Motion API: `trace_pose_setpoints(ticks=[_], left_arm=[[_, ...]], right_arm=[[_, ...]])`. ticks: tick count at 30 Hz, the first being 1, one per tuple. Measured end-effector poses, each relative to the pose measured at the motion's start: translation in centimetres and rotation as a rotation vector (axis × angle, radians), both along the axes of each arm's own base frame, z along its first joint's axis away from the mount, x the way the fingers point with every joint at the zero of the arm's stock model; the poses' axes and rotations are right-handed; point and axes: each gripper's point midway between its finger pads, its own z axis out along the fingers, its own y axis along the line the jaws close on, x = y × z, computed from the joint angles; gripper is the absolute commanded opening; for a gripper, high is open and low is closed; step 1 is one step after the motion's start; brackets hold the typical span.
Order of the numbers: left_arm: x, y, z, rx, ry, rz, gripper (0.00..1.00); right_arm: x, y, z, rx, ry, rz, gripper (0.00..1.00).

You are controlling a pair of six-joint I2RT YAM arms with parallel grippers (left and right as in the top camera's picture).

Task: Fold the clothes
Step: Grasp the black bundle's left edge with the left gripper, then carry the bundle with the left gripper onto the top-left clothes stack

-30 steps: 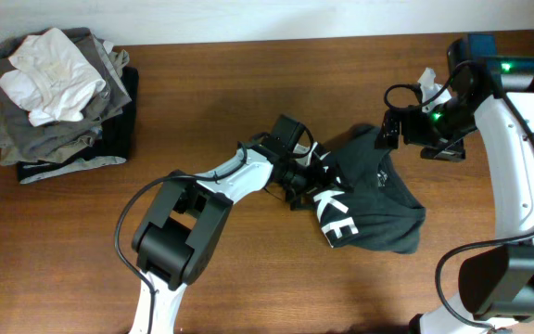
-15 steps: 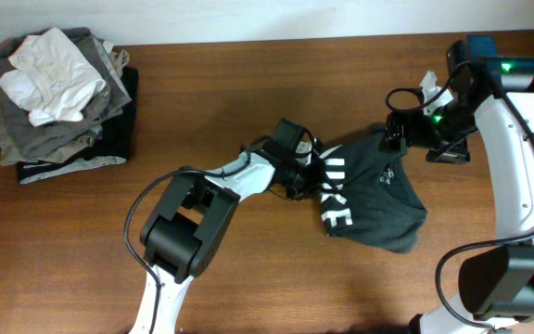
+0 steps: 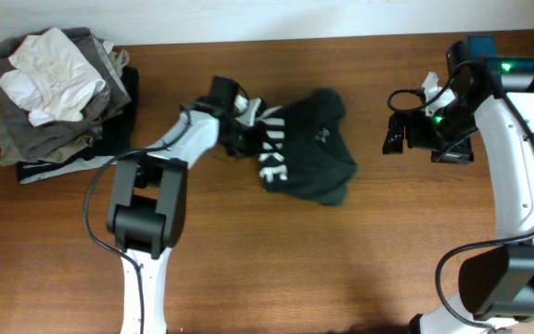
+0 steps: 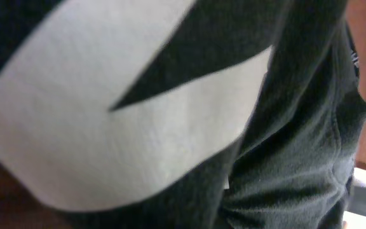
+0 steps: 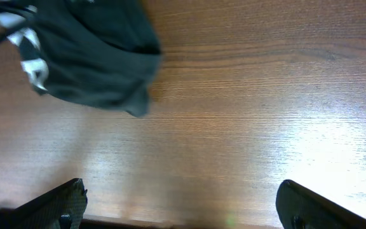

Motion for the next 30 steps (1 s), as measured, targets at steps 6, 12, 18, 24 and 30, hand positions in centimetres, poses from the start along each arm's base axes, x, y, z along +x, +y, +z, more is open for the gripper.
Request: trace_pose_setpoints(ticks=[6, 12, 18, 24, 30], left_arm=[[3.6, 6.6, 2.1, 0.217, -0.15, -0.058, 0.01], [6.0, 13.4, 2.5, 0.423, -0.233, -0.056, 0.01], [7.7, 19.2, 4.2, 0.548, -0.276, -0.025, 0.01], [9.6, 22.8, 9.0, 0.612, -0.351, 0.013, 0.01], [11.2, 24.4, 15.7, 0.687, -0.468, 0.058, 0.01]], right_arm=[[-0.2, 0.0, 0.0, 0.0, 0.009, 0.0, 0.99], [-0.4, 0.0, 0.0, 0.001, 0.017, 0.0, 0.99], [-0.5, 0.0, 0.0, 0.001, 0.021, -0.001, 0.99], [-0.5, 0.0, 0.0, -0.002, 0.022, -0.001, 0.99], [-0.7, -0.1, -0.1, -0.005, 0.029, -0.001, 0.99]])
